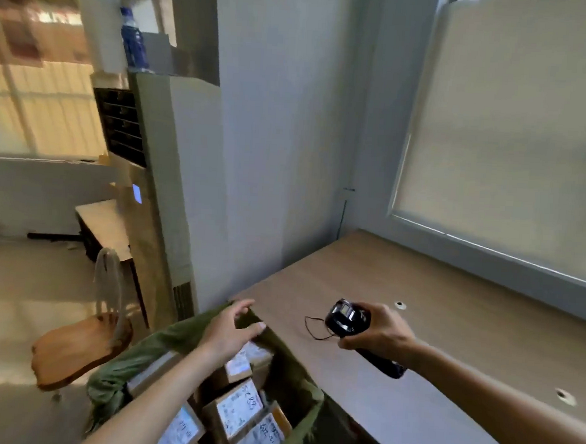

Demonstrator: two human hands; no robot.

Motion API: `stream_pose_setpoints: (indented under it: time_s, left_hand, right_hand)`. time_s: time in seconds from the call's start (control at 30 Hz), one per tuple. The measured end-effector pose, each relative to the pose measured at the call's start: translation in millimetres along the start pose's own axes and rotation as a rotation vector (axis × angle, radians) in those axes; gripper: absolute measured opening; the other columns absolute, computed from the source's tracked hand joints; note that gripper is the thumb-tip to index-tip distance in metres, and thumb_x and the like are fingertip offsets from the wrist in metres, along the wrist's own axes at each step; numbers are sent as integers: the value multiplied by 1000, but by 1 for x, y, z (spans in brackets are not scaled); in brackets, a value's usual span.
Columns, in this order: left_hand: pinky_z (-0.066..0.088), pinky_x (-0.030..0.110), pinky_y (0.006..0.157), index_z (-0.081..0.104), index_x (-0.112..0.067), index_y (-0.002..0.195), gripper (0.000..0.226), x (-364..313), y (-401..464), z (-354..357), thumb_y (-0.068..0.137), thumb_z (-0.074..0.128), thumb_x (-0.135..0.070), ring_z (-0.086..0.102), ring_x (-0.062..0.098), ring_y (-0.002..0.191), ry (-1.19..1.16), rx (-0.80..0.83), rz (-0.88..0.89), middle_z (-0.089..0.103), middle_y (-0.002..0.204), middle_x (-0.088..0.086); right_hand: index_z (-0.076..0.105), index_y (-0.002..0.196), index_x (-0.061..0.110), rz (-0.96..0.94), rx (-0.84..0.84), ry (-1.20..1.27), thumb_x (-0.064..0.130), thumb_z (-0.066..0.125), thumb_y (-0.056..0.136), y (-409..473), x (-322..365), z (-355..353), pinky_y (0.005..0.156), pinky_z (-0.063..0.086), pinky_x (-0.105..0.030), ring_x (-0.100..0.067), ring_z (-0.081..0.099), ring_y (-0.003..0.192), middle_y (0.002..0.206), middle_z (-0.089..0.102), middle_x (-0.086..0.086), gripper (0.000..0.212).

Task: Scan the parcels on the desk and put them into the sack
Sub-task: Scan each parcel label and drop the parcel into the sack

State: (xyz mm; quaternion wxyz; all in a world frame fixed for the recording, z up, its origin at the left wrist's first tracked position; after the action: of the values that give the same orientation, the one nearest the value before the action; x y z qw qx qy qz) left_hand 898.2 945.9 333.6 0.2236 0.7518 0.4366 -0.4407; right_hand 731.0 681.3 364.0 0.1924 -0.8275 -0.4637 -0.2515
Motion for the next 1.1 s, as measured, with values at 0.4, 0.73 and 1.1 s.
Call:
stream_pose_setpoints:
  time_s: [0.4, 0.73, 1.1]
  left_hand:
    - [44, 30, 98, 59, -16, 135, 52, -257, -82, 274, 88, 76, -30, 57, 22, 117, -7, 323, 362, 60, 126, 12]
    - [44, 29, 101, 60, -20, 136, 52, -422, -241, 555, 90, 70, -42, 57, 16, 122, 37, 657, 703, 62, 132, 2]
    - [44, 35, 108, 50, -18, 145, 67, -519, -361, 817, 90, 67, -50, 55, 19, 126, 42, 1004, 782, 59, 138, 7]
  right_hand:
    - [71, 105, 40, 333, -372, -7, 59, 86, 43, -233, -211, -240, 83, 59, -30, -10, 70, 90, 93, 73, 16, 67]
    - [68, 125, 42, 689, -620, 0, 59, 89, 48, -472, -410, -357, 83, 58, -28, -11, 69, 98, 109, 73, 15, 81]
    - [75, 99, 35, 1067, -858, 122, 62, 87, 42, -652, -589, -405, 78, 57, -26, -12, 69, 88, 91, 74, 12, 65]
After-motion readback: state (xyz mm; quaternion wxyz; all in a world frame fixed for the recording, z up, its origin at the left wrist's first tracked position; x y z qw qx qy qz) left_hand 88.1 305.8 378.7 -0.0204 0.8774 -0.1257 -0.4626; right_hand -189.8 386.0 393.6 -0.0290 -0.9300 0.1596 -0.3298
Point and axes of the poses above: each hand's wrist, its own y-axis towards the middle knuckle, its own z-axis out of the palm, x = y × z, the point moved 1 cm from there along y, towards the middle knuckle
